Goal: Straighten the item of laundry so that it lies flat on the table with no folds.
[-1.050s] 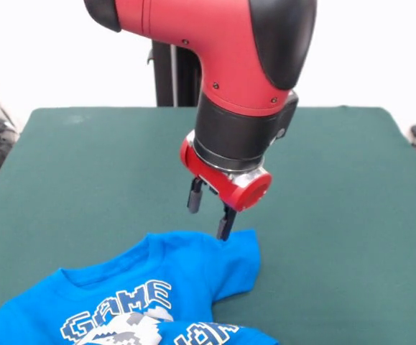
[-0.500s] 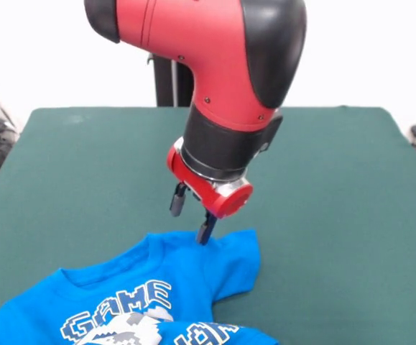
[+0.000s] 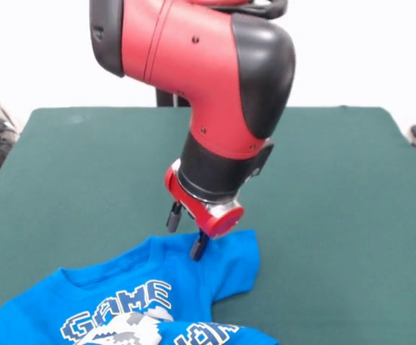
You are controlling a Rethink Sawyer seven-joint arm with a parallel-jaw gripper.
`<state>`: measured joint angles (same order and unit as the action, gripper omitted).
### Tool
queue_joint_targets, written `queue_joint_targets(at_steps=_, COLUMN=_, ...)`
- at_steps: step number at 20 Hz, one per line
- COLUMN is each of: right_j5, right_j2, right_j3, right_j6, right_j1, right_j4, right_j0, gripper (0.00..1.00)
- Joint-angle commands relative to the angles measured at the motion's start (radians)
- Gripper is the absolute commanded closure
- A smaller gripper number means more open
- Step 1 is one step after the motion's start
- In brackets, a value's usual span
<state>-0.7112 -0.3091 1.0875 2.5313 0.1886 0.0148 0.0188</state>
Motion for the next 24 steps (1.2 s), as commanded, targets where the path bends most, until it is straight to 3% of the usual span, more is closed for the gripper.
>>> queue_joint_targets(at_steps=1, right_j5=0.066, right_j2=0.042, right_j3=0.089, right_j6=0.259, right_j1=-0.058, right_j4=0.061, right_j0=-0.015, gripper=0.0)
queue_joint_targets(at_steps=2, right_j5=0.073, right_j2=0.033, right_j3=0.08, right_j6=0.252, right_j1=-0.065, right_j4=0.067, right_j0=-0.02, gripper=1.0)
queue_joint_targets(at_steps=5, right_j5=0.102, right_j2=0.02, right_j3=0.07, right_j6=0.265, right_j1=-0.068, right_j4=0.066, right_j0=-0.028, gripper=1.0)
queue_joint_targets(at_steps=8, right_j5=0.016, right_j2=0.013, right_j3=0.043, right_j6=0.291, right_j1=-0.066, right_j4=0.109, right_j0=-0.036, gripper=1.0)
queue_joint_targets(at_steps=12, right_j5=-0.121, right_j2=-0.038, right_j3=0.047, right_j6=0.307, right_j1=0.018, right_j4=0.137, right_j0=-0.075, gripper=1.0)
queue_joint_targets(at_steps=16, right_j5=-0.173, right_j2=-0.044, right_j3=0.098, right_j6=0.298, right_j1=0.093, right_j4=0.169, right_j0=-0.105, gripper=1.0)
queue_joint_targets(at_steps=24, right_j5=-0.221, right_j2=-0.162, right_j3=0.249, right_j6=0.53, right_j1=0.184, right_j4=0.254, right_j0=-0.299, gripper=1.0)
